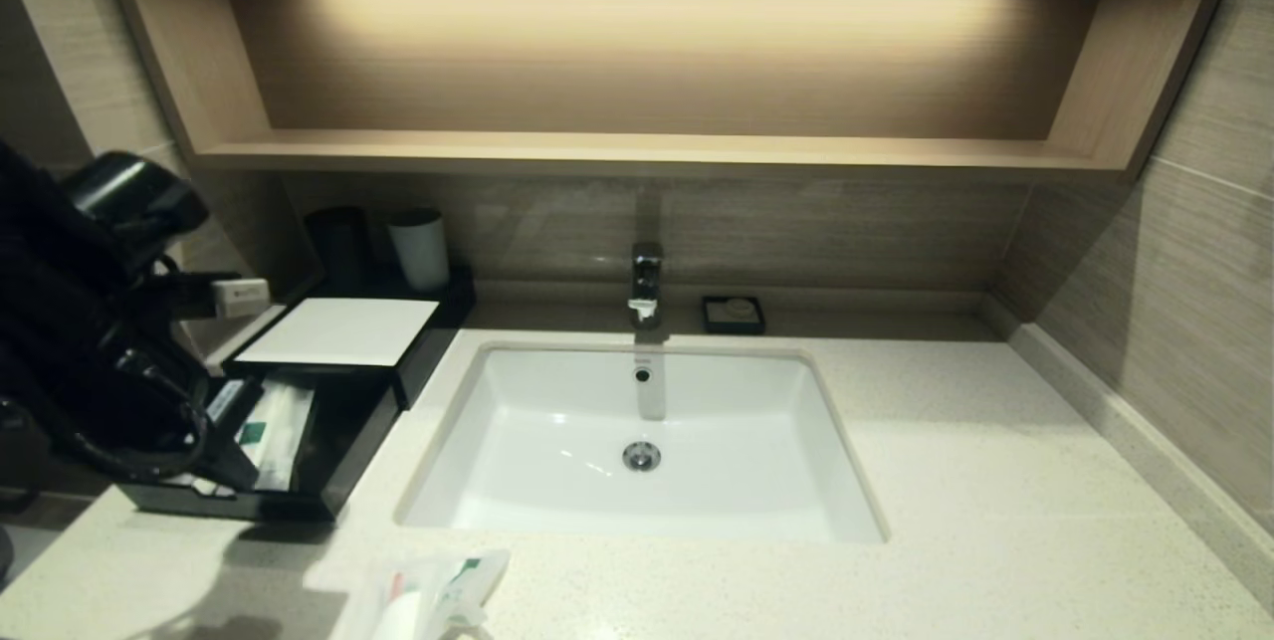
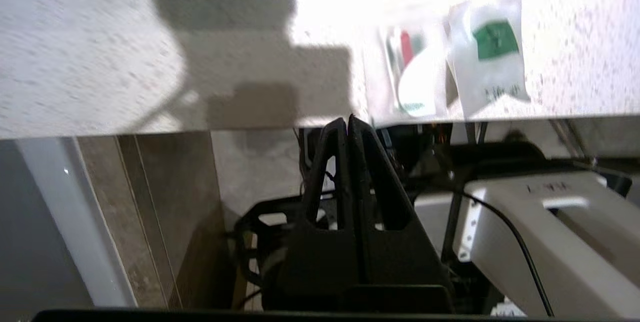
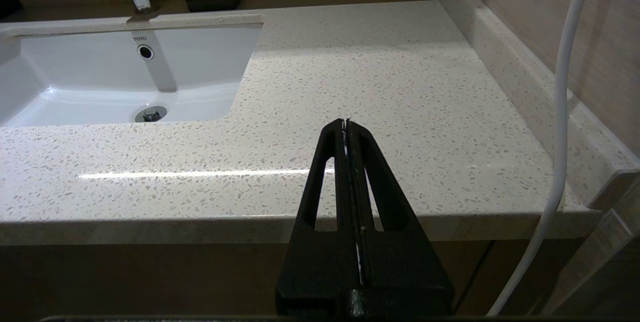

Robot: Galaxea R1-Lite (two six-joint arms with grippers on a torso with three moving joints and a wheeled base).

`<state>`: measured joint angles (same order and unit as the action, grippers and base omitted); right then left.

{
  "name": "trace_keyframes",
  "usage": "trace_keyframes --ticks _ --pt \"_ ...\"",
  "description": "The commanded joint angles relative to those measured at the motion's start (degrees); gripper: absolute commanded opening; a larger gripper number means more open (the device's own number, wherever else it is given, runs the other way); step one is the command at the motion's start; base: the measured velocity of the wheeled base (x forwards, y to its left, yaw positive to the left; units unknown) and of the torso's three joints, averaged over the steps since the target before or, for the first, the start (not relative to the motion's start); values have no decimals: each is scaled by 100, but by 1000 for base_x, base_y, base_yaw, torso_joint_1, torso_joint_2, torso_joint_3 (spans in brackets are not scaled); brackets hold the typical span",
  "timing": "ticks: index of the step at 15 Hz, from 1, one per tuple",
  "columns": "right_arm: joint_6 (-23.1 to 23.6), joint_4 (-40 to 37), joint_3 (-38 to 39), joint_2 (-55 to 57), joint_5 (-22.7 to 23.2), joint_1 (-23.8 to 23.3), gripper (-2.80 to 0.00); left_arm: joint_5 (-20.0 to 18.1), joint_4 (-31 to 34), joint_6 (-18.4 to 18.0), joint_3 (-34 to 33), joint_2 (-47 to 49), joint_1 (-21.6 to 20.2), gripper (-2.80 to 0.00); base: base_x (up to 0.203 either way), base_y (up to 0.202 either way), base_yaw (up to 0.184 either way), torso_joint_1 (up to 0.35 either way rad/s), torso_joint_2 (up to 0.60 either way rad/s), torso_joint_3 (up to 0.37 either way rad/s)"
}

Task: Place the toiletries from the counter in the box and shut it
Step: Pick up the bathroom toiletry

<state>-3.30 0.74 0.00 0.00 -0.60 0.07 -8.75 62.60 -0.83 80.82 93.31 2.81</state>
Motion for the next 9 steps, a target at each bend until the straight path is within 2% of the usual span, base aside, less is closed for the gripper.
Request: trace_keyframes --ticks 1,4,6,7,9 --pt "-4 5 -1 2 -2 1 -280 -9 24 256 -599 63 656 -280 0 0 0 0 0 0" --pt "-4 5 0 0 -2 1 -280 -11 -197 763 -1106 397 1321 -280 0 0 0 0 0 0" --pt "-4 5 0 0 -2 1 -280 -15 -333 1087 -1216 453 1737 -280 0 0 0 0 0 0" --pt "-4 5 0 0 -2 1 -280 4 -360 1337 -1224 507 1888 -280 0 0 0 0 0 0" --pt "-4 5 0 0 -2 1 -280 111 -371 1611 -1192 712 1947 -280 0 0 0 0 0 0"
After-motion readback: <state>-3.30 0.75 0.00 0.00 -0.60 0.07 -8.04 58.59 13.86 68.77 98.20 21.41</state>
